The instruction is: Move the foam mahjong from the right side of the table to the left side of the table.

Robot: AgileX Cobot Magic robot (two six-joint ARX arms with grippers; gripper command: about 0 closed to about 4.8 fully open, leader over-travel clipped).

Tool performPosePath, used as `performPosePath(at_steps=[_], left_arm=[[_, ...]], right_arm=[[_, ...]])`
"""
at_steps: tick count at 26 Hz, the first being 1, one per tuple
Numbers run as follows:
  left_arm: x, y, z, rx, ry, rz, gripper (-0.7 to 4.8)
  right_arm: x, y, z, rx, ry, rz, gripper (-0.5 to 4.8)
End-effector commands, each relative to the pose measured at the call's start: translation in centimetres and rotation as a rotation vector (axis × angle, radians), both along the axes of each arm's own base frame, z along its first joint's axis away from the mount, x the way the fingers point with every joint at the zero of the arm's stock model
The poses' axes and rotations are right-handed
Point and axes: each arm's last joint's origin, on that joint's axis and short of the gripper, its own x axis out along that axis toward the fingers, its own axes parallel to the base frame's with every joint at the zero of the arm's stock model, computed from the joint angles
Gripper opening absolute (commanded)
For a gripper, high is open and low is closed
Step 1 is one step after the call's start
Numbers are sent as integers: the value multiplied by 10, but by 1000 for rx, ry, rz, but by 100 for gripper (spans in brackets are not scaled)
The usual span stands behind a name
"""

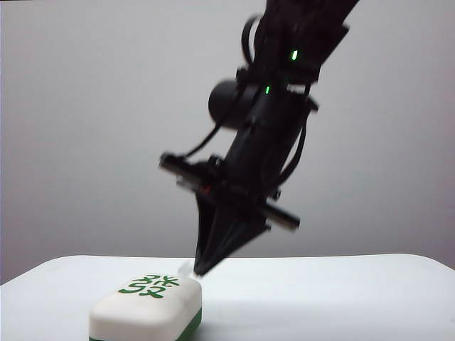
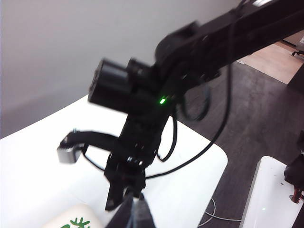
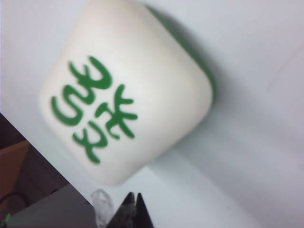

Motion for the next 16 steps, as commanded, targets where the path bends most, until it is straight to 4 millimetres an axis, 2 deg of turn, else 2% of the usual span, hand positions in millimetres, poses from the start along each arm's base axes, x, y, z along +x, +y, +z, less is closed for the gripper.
performPosePath(at_steps=[1,4,16], left_arm=[[0,0,3,-3,-13,-7,-5],[0,0,2,-3,-11,-6,-5],[-5,1,3,-2,-17,-6,-5]], right_arm=[[0,-3,6,-7,-18,12,-5],[2,-6,1,6,-14,12,-5],[6,-24,-36,318,31,-77,-5]])
